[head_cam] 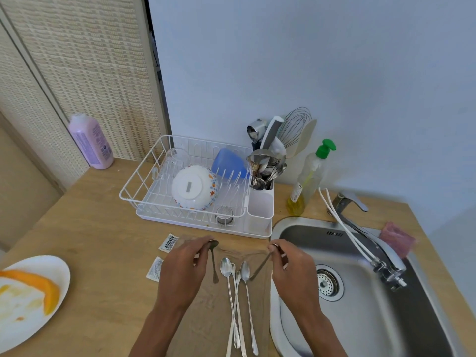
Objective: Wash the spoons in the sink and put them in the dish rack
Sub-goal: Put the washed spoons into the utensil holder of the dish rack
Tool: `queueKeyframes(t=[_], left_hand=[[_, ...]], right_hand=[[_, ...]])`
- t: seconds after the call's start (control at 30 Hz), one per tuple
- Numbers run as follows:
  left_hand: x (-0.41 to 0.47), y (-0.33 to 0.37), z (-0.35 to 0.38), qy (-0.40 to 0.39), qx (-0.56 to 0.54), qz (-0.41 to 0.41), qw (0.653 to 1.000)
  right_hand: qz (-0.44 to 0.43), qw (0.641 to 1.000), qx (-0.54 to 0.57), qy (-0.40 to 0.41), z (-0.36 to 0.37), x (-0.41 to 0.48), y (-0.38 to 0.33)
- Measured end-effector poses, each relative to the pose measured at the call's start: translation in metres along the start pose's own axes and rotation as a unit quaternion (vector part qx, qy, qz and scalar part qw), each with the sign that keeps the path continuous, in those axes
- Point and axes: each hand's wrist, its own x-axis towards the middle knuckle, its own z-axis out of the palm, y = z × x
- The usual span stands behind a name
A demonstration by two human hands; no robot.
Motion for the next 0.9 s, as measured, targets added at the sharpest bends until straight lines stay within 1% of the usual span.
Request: queueKeyframes(t=[0.1, 0.43, 0.63, 0.77, 0.9], left_hand=[[0.002, 0.000, 0.000, -0.006, 0.000, 0.000, 1.000], [0.010, -0.001, -0.002, -0.008, -0.007, 0.006, 1.000], [0.010, -0.003, 0.001, -0.015, -0.004, 0.004, 1.000], [0.010, -0.005, 0.002, -0.015, -0.007, -0.004, 1.000], [0.009, -0.004, 0.002, -0.011, -0.003, -0.008, 1.000]], right_hand=[[0.006, 1.000, 0.015, 0.013, -0.008, 0.006, -0.004], [0.047, 0.991, 0.116, 0.048, -0.044, 0.044, -0.019], [0.043, 0.983, 0.141, 0.112, -0.065, 0.076, -0.032], [0.058, 0.976, 0.150, 0.144, -0.058, 0.095, -0.028], [0.082, 0.980, 0.141, 0.114, -0.028, 0.108, -0.009]])
